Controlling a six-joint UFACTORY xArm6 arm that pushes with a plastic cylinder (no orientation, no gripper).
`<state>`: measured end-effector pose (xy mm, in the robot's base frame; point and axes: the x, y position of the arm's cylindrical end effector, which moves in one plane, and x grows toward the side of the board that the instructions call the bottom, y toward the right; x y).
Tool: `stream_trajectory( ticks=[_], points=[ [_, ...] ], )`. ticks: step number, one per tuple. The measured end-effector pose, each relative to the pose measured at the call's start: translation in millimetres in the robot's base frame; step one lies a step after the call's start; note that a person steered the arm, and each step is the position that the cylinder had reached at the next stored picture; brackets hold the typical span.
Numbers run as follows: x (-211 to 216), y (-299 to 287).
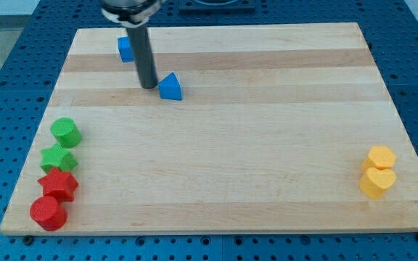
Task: Place the blue blocks diagonally to the top right of the green circle
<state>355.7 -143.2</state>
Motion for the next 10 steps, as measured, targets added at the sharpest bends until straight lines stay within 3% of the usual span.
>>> stream_trajectory(
  ticks=[2,4,6,7,8,9,10],
  points=[
    [-30,-82],
    [-58,-45],
    [-61,-79],
    [-135,-112],
    [-152,-95],
    [-151,-95],
    [-103,-59]
  ],
)
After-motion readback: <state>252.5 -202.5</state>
